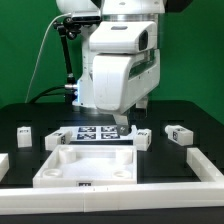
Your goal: Assemble one leg
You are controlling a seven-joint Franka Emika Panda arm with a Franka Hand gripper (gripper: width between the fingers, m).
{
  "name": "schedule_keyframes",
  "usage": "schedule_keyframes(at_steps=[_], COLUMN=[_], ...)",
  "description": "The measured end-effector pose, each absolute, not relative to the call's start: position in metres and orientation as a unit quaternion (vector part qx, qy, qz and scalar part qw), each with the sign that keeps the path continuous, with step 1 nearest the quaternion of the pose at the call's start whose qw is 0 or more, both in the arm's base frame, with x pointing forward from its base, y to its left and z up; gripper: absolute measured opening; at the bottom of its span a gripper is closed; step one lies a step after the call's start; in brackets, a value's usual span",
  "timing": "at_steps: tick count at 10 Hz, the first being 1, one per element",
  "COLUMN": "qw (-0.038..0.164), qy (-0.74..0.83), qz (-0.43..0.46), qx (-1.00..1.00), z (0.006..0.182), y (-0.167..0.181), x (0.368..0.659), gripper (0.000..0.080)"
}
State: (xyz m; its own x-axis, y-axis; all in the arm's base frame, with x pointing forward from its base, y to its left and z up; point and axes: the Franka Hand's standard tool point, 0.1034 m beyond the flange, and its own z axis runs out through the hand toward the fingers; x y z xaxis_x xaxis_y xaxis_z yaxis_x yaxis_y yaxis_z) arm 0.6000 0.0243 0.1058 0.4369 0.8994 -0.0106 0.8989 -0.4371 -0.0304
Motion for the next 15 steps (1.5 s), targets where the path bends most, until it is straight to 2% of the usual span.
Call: schedule_keyframes(at_steps=[7,11,13,15], qw=[0.01,0.016,0.008,0.008], qy=[-0.535,-0.633,-0.658,-0.652], qz=[0.012,0.014,-0.011,-0.008], qx=[-0.845,-0.774,-0.753,-0.758], z=[0.104,0.081,0.07,0.069], y=[0.024,0.007,-0.011,-0.013], x=[0.599,0.571,0.562,0.56], gripper=[0.065,0.065,0.065,0.065])
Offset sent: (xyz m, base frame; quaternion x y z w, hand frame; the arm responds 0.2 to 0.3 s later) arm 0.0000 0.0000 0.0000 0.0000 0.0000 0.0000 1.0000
